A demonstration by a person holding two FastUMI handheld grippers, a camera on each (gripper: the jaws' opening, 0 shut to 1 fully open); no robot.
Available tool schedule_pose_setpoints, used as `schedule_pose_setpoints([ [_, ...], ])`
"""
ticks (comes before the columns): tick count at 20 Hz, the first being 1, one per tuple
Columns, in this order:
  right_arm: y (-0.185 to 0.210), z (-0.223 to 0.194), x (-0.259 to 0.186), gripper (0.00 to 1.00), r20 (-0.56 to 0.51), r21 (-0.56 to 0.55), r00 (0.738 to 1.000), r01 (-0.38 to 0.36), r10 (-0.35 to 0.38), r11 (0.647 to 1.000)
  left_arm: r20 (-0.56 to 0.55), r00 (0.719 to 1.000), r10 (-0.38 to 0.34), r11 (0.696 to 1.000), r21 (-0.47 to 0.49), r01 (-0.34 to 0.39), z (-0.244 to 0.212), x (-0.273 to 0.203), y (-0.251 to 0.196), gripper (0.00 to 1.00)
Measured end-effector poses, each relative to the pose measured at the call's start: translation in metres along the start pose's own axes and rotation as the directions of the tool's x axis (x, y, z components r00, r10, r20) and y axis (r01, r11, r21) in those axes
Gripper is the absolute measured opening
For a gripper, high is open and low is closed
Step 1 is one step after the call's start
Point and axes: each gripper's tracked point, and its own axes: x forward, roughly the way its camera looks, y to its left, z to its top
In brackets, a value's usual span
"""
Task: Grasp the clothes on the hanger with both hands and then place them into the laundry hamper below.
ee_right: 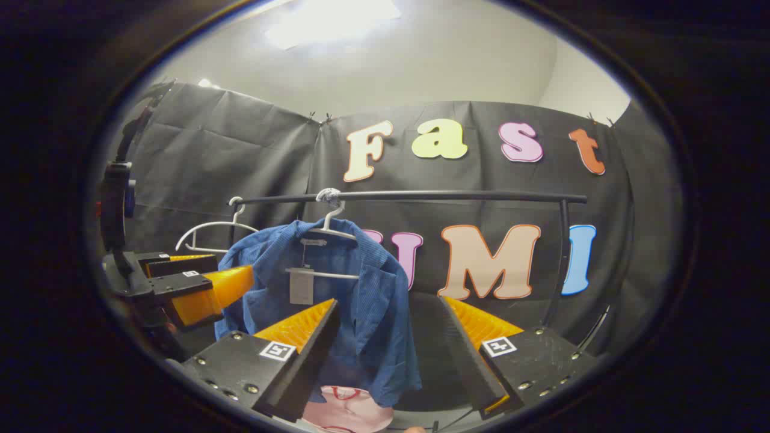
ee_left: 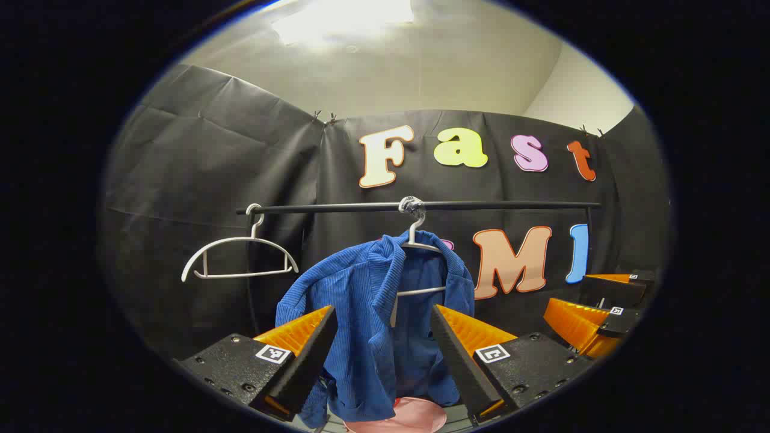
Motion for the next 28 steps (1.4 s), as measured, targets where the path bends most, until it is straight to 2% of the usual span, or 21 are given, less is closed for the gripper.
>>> schedule_pose_setpoints([
  [1, -0.001, 0.001, 0.000, 0.97, 0.003, 0.001, 1.000, 0.000, 0.000, 1.000, -0.002, 1.000, -0.002, 1.000, 0.000, 0.002, -0.001, 0.001, -0.001, 0.93],
  [5, -0.003, 0.002, 0.000, 0.97, 0.009, 0.001, 1.000, 0.010, -0.010, 1.000, -0.014, 1.000, -0.007, 1.000, -0.006, 0.007, -0.005, 0.003, -0.001, 0.93],
  [6, -0.004, 0.003, 0.000, 0.97, 0.009, 0.001, 1.000, 0.015, -0.015, 1.000, -0.015, 1.000, -0.008, 1.000, -0.007, 0.008, -0.005, 0.004, -0.001, 0.96],
  [11, -0.007, 0.001, 0.000, 0.97, 0.008, -0.013, 1.000, 0.030, -0.030, 0.999, -0.034, 0.999, -0.014, 1.000, -0.009, 0.014, -0.013, 0.007, -0.002, 0.93],
  [12, -0.009, 0.000, -0.001, 0.97, 0.005, -0.014, 0.999, 0.033, -0.032, 0.999, -0.041, 0.999, -0.015, 1.000, -0.009, 0.015, -0.016, 0.007, -0.003, 0.96],
  [15, -0.010, -0.003, 0.001, 0.97, -0.002, -0.018, 0.999, 0.038, -0.038, 0.999, -0.054, 0.998, -0.013, 1.000, 0.001, 0.013, -0.023, 0.012, -0.003, 0.96],
  [20, -0.013, -0.005, 0.006, 0.97, -0.008, -0.022, 0.999, 0.042, -0.042, 0.999, -0.089, 0.996, 0.005, 1.000, 0.023, -0.003, -0.049, 0.031, -0.001, 0.96],
  [23, -0.021, -0.006, 0.011, 0.97, -0.012, -0.029, 0.998, 0.055, -0.055, 0.998, -0.111, 0.994, 0.024, 0.999, 0.027, -0.021, -0.067, 0.047, 0.002, 0.92],
  [28, -0.036, -0.009, 0.018, 0.97, -0.025, -0.043, 0.996, 0.084, -0.085, 0.996, -0.152, 0.987, 0.047, 0.998, 0.049, -0.040, -0.099, 0.074, 0.003, 0.93],
])
